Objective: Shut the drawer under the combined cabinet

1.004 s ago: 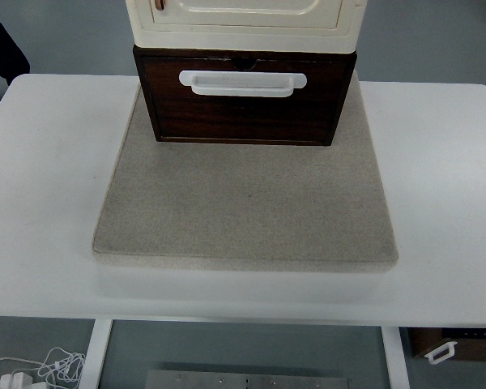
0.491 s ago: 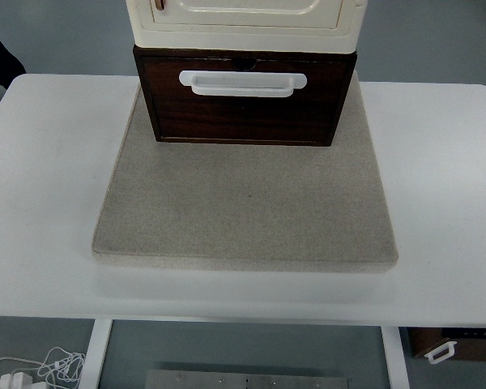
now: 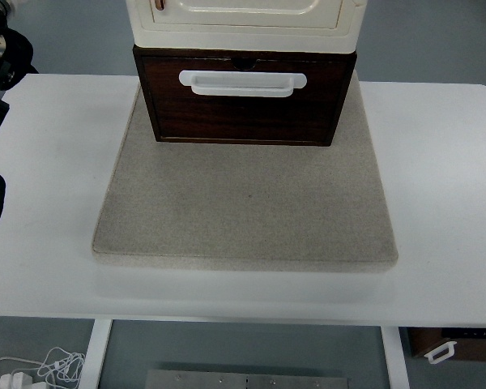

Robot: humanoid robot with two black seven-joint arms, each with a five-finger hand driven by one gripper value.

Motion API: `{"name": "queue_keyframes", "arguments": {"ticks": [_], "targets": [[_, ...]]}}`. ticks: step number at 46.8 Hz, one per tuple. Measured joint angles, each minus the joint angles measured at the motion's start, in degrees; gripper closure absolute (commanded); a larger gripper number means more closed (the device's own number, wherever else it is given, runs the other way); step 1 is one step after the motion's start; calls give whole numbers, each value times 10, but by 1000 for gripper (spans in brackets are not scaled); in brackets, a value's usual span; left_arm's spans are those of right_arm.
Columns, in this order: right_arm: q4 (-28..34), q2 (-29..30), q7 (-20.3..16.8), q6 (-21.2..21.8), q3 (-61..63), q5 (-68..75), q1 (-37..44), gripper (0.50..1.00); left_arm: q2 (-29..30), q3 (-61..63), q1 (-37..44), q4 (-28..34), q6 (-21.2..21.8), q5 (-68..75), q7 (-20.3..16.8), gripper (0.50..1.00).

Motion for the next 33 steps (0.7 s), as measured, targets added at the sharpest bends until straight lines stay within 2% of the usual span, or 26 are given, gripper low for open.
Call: {"name": "queue_keyframes", "arguments": {"ticks": [19,33], "targets": [[0,0,1,-1,2,1,-2,548,-70,-1,58,0,-41,-20,-19,500],[0,0,1,-1,3,1,0,548,-86,-1,76,2,-65,-51,-32,500]]}}
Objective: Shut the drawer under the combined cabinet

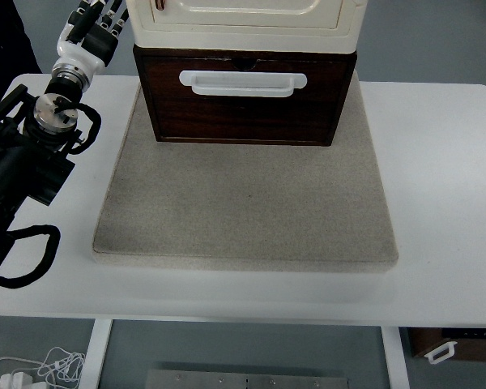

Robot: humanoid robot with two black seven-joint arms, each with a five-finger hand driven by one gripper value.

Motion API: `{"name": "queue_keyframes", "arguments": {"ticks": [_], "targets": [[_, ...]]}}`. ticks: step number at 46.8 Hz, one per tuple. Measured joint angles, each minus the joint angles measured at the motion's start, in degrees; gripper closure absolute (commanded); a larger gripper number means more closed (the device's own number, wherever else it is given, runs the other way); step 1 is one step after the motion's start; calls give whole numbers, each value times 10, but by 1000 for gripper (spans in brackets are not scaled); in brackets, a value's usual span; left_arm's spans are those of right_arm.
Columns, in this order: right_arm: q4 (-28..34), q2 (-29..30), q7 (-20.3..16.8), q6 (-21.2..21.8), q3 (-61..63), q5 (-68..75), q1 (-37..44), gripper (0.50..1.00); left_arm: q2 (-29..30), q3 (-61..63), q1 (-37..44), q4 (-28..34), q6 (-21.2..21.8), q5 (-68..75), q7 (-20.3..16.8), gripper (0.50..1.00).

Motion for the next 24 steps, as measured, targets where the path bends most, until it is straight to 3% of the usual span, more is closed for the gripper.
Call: {"name": "queue_keyframes", "arguments": {"ticks": [24], "targets": [[0,0,-1,0,1,-1,0,548,1,0,21,25,-12,-28,-7,500]]}}
